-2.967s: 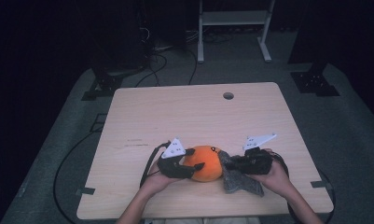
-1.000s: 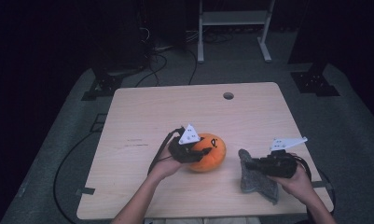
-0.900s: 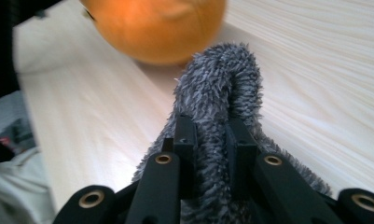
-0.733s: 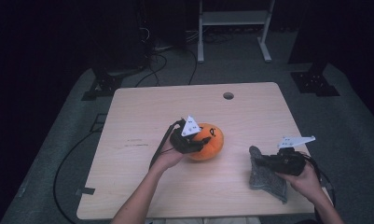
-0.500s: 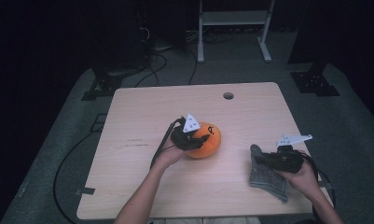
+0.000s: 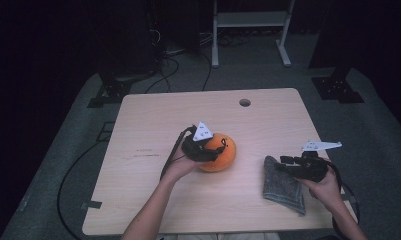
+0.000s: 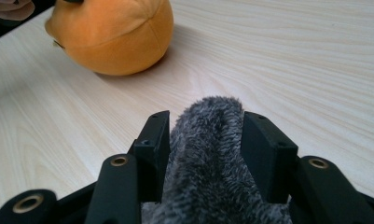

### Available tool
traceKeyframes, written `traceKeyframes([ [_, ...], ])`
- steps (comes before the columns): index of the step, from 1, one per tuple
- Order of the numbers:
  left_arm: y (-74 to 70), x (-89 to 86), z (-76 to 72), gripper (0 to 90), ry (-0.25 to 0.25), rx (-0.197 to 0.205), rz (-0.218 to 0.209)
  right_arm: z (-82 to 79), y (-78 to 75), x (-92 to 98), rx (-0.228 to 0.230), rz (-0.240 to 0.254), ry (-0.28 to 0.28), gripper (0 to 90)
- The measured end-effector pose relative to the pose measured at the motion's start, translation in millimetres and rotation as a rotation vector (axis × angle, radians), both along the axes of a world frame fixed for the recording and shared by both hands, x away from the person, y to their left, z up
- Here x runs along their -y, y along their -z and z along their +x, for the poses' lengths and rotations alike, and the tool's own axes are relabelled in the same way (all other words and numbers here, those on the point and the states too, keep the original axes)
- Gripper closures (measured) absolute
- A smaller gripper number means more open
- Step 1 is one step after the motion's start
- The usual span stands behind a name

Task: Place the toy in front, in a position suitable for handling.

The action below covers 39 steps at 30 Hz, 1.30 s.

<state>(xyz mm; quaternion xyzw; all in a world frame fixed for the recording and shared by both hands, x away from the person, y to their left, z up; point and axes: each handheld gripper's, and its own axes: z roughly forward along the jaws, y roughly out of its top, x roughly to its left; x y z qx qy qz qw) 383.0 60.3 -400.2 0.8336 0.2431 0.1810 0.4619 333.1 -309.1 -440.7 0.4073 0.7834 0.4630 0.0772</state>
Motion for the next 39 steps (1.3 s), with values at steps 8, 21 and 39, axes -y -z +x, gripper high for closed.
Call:
traceKeyframes([
  [8, -11.5, -10.8, -5.6, 30.0, 0.000, 0.003, -0.016, -2.9, -2.0, -1.8, 0.002, 0.013, -0.008, 50.3],
  [21, -20.4, -22.0, -26.5, 25.0, 0.036, 0.035, -0.020, -5.4, -7.1, -4.9, 0.011, 0.049, -0.016, 48.4],
  [39, -16.0, -61.2, -52.7, 16.3, -0.010, 0.010, -0.050, -8.8, -9.5, -7.8, 0.003, 0.055, -0.049, 44.6],
])
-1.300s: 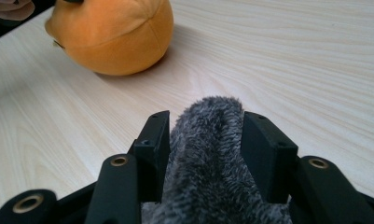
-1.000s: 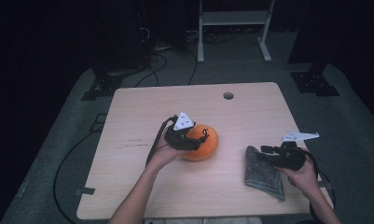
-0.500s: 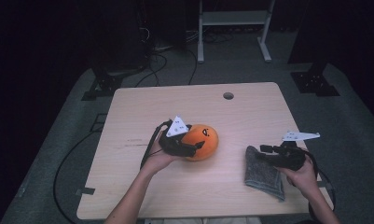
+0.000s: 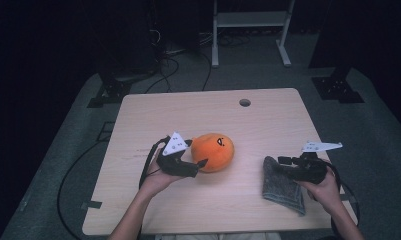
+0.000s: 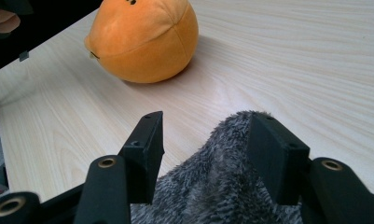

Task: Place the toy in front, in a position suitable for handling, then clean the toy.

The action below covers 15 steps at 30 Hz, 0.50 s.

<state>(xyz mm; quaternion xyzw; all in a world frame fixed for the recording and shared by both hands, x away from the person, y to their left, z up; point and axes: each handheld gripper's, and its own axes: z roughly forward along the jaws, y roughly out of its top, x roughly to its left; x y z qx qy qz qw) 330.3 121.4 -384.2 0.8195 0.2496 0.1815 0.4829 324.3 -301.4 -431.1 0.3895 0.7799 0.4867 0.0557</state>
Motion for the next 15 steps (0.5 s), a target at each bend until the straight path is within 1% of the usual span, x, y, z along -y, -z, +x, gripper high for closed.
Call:
traceKeyframes([
  [5, 2.0, -8.9, -5.4, 15.6, -0.011, -0.001, 0.009, -1.1, 1.2, -0.1, -0.004, -0.006, -0.001, 44.5],
  [10, 2.3, -15.2, -12.5, 15.1, -0.021, 0.002, -0.013, -1.7, 1.0, 0.7, -0.005, -0.007, -0.001, 44.1],
  [11, 2.9, -16.8, -13.6, 15.1, -0.021, 0.002, -0.007, -2.0, 0.9, 0.7, -0.005, -0.009, -0.001, 44.1],
  [14, 6.3, -21.4, -15.8, 14.3, -0.037, -0.002, -0.009, -2.0, 0.7, 1.3, -0.003, -0.008, -0.001, 44.0],
  [15, 7.6, -23.5, -16.3, 14.3, -0.039, -0.008, -0.011, -1.9, 0.4, 1.5, -0.005, -0.006, 0.001, 44.0],
])
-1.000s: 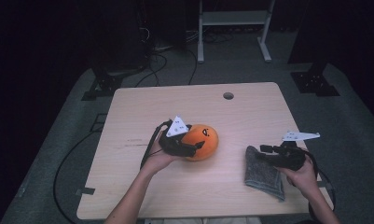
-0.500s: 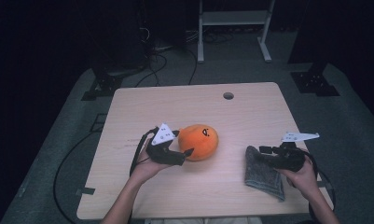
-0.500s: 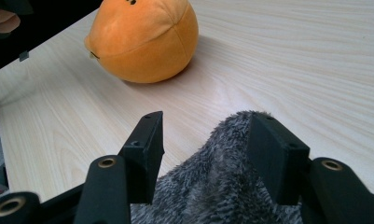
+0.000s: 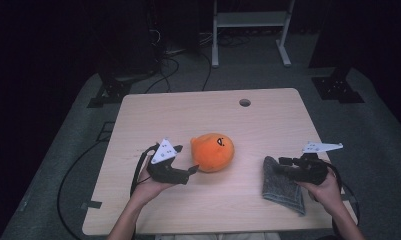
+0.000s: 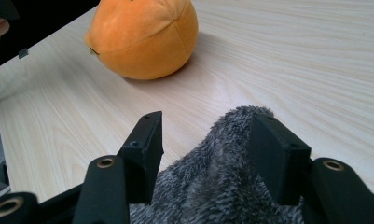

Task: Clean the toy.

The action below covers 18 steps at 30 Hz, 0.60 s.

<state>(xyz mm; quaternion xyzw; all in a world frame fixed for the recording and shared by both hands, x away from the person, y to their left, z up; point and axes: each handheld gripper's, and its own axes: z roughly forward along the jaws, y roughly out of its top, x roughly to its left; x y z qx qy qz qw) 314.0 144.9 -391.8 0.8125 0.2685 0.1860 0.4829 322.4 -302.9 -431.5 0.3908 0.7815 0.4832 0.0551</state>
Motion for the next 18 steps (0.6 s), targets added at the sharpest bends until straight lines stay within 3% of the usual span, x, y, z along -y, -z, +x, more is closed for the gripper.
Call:
traceKeyframes([
  [18, 24.2, -25.5, -8.3, 11.9, -0.085, -0.016, -0.007, 0.0, 2.0, 2.2, -0.009, -0.002, 0.008, 43.4],
])
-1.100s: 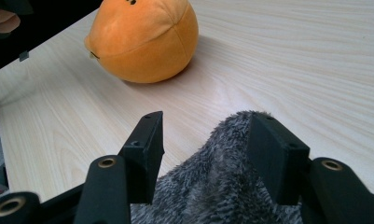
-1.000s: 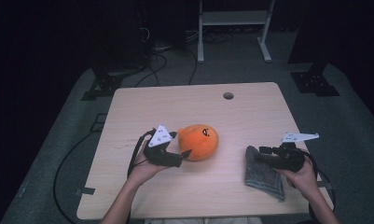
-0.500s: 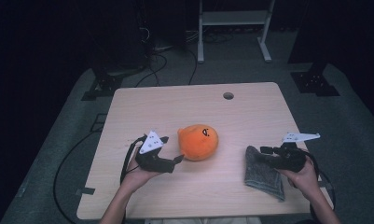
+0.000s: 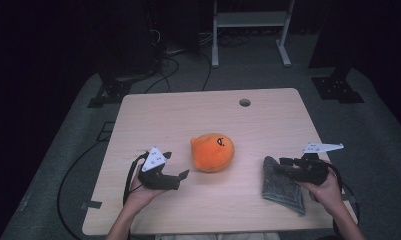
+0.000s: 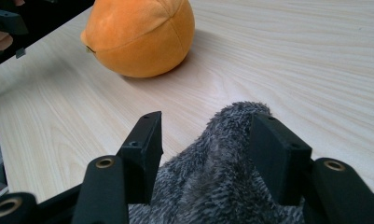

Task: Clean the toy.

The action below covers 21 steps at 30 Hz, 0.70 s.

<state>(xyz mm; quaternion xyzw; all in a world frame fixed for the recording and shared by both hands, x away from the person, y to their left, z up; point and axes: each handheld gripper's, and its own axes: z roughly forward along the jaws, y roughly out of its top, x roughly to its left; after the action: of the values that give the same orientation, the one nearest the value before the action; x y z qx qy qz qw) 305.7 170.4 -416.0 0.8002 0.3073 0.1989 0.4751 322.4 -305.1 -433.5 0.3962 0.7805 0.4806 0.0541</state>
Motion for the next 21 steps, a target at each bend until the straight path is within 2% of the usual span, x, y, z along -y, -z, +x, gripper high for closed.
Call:
traceKeyframes([
  [8, 9.0, -11.3, -3.8, 10.8, -0.041, 0.000, 0.007, -2.5, 2.5, 1.0, 0.004, 0.004, -0.001, 43.2],
  [14, 17.7, -21.4, -8.3, 10.4, -0.071, 0.002, 0.031, -4.6, 3.6, 4.0, 0.005, 0.010, 0.008, 43.0],
  [21, 30.5, -30.5, -11.4, 9.8, -0.124, -0.007, -0.008, -9.2, 6.5, 2.2, 0.008, 0.012, 0.010, 43.1],
])
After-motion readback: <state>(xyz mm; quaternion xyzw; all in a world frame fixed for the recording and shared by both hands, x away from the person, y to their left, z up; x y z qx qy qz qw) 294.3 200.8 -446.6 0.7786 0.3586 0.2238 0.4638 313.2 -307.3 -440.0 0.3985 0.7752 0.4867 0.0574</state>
